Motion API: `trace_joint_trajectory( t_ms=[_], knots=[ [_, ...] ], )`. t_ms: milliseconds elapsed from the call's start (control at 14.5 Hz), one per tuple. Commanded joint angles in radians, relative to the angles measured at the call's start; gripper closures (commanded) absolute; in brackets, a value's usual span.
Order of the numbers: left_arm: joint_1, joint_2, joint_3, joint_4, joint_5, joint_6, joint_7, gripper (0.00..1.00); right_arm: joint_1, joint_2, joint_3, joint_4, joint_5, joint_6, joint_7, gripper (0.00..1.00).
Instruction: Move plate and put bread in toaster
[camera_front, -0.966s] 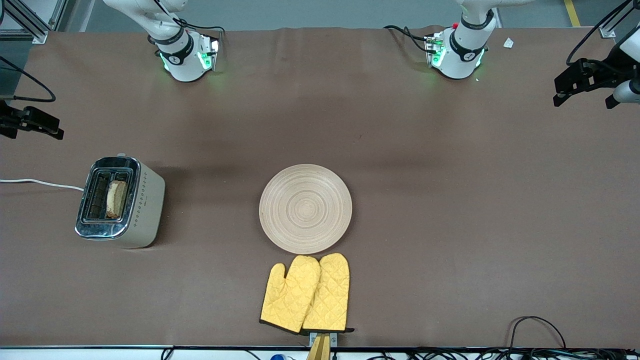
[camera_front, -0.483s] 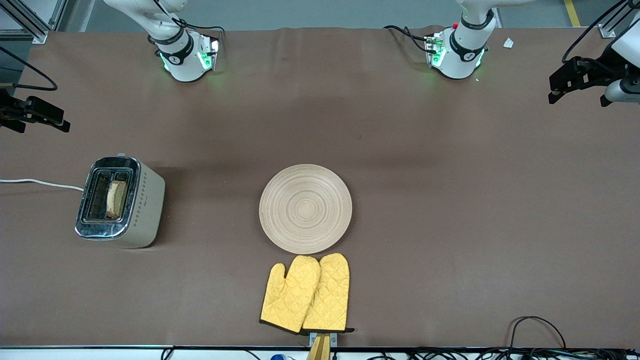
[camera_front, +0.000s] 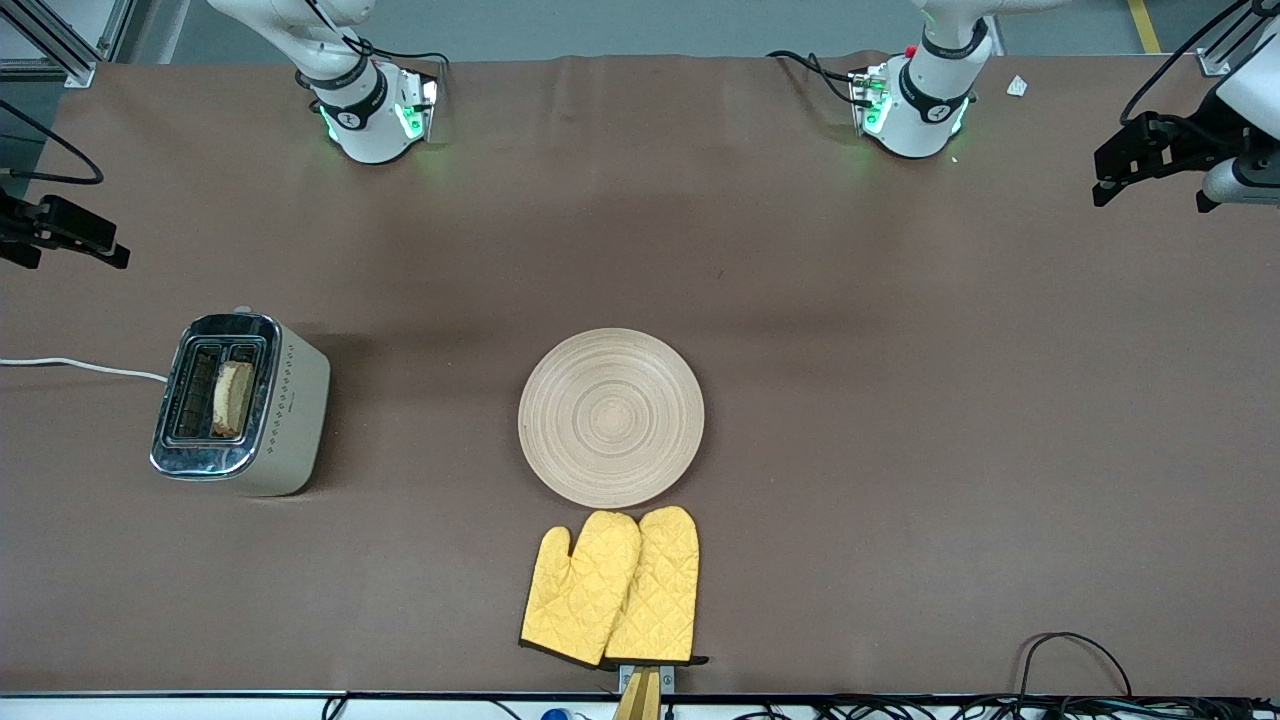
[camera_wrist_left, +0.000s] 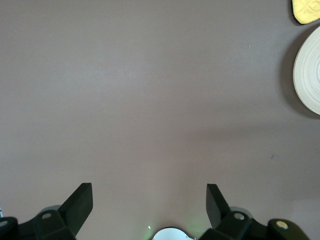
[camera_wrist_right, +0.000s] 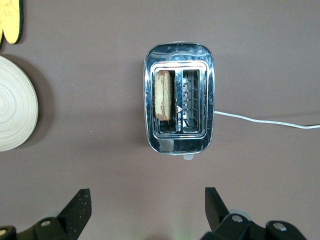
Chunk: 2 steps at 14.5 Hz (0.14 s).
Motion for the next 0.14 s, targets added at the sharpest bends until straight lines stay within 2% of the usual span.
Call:
trace_joint_trajectory(
  t_ms=[0, 69],
  knots=[
    [0.0, 0.005, -0.002, 0.022, -0.009, -0.021, 0.006, 0.0, -0.027, -0.011, 0.014, -0.013, 0.026, 0.019, 0.001, 0.0],
    [0.0, 0.005, -0.002, 0.022, -0.009, -0.021, 0.006, 0.0, -0.025, -0.011, 0.014, -0.013, 0.025, 0.014, 0.001, 0.0]
  ],
)
